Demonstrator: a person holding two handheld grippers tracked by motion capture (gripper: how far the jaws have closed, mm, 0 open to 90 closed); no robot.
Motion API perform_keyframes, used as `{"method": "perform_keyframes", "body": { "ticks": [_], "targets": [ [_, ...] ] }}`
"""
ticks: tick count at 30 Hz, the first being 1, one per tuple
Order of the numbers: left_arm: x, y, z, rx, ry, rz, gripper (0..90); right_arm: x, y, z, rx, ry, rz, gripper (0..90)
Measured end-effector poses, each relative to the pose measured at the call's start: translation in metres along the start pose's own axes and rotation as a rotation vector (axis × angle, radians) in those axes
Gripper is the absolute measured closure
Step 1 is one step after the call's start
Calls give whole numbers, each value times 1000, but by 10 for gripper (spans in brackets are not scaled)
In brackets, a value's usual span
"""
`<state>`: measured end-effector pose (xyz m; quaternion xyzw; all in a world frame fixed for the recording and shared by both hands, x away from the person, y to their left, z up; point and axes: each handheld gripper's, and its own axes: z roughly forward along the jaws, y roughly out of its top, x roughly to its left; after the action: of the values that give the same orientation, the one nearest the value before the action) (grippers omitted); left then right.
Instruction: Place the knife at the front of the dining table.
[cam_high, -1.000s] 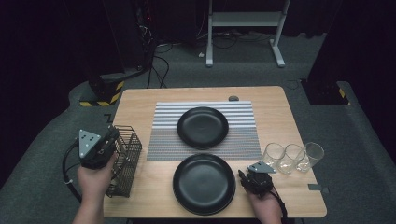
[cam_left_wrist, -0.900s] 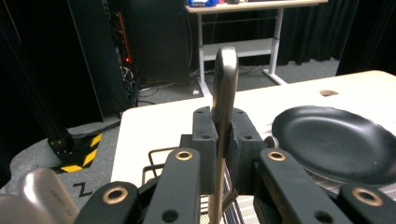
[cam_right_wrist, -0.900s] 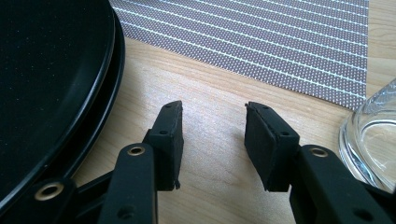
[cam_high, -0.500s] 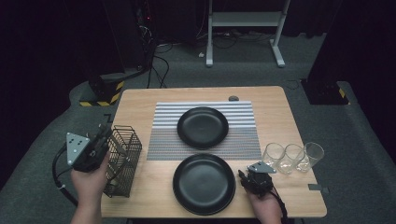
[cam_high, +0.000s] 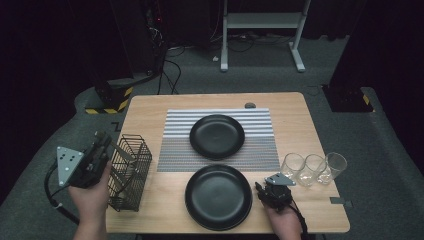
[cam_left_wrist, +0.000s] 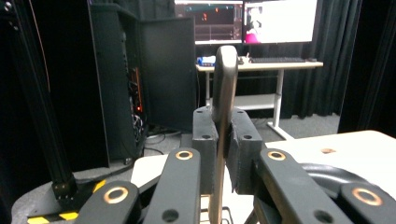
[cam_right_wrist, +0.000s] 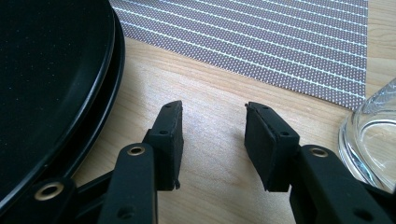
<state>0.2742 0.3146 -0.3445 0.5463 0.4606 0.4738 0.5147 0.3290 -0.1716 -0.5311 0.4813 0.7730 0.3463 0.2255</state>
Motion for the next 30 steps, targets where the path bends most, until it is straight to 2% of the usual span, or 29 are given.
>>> {"method": "perform_keyframes", "body": {
  "ticks": [5,14,30],
  "targets": [
    [-1,7,-3,-34,3,-2,829,0,0,0,0,0,0,567],
    [-6,15,-9,-64,1,-1,829,0,0,0,0,0,0,567],
    [-20,25,-11,-82,-25,2,830,0,0,0,0,1,-1,569]
  ]
}}
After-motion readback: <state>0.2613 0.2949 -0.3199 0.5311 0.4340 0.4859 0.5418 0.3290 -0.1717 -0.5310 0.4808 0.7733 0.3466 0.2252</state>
